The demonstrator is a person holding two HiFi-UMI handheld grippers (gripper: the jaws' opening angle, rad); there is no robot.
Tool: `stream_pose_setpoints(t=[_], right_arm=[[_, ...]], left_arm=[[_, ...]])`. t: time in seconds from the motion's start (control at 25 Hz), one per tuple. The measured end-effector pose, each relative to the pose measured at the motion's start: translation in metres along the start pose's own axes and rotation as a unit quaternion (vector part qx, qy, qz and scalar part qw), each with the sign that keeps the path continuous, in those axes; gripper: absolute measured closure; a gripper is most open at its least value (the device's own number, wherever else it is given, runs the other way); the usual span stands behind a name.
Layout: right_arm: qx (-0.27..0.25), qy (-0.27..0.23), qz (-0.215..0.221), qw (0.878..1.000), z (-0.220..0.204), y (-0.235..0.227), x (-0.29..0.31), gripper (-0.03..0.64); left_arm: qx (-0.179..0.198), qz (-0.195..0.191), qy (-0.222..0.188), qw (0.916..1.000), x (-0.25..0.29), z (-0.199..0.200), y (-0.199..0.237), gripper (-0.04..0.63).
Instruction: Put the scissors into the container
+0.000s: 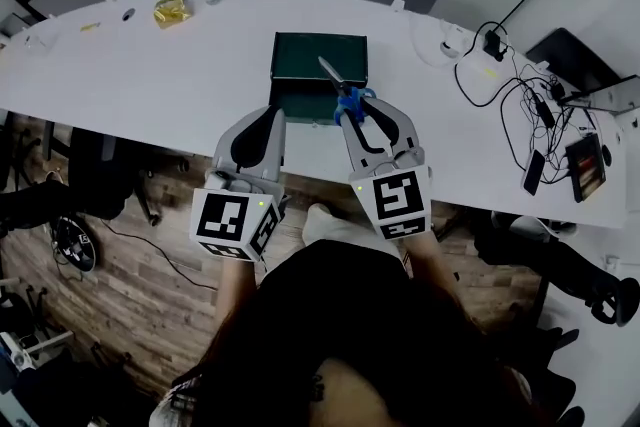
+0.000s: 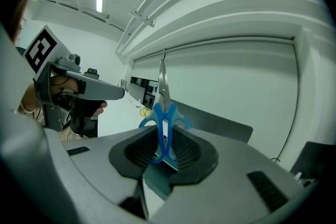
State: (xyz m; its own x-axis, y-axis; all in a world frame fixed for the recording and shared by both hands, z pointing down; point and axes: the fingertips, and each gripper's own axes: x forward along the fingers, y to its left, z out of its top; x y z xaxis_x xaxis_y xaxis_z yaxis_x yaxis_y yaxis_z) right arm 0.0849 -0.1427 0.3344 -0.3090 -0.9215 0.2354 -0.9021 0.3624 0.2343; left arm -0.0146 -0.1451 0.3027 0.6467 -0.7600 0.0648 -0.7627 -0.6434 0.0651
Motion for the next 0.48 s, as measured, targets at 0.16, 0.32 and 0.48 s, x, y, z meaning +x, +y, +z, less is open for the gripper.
stream_pose_setpoints(t=[0.16,0.32,0.48], right_arm=[[-0.010,0.009,0.012,1.000,-0.009,-0.006,0.012,0.526],[-0.021,0.018,0.025,0.999,-0.017,-0.010,0.024,0.526],[-0.033,0.026,0.038,0.998,-0.025,-0.013,0.034,0.528]], left_arm=[[0.000,0.007,0.002,1.0000,0.010,-0.003,0.006,0.584],[0.001,0.016,0.002,0.9999,0.018,-0.005,0.013,0.584],[-0.001,0.024,0.000,0.9997,0.022,-0.006,0.019,0.584]])
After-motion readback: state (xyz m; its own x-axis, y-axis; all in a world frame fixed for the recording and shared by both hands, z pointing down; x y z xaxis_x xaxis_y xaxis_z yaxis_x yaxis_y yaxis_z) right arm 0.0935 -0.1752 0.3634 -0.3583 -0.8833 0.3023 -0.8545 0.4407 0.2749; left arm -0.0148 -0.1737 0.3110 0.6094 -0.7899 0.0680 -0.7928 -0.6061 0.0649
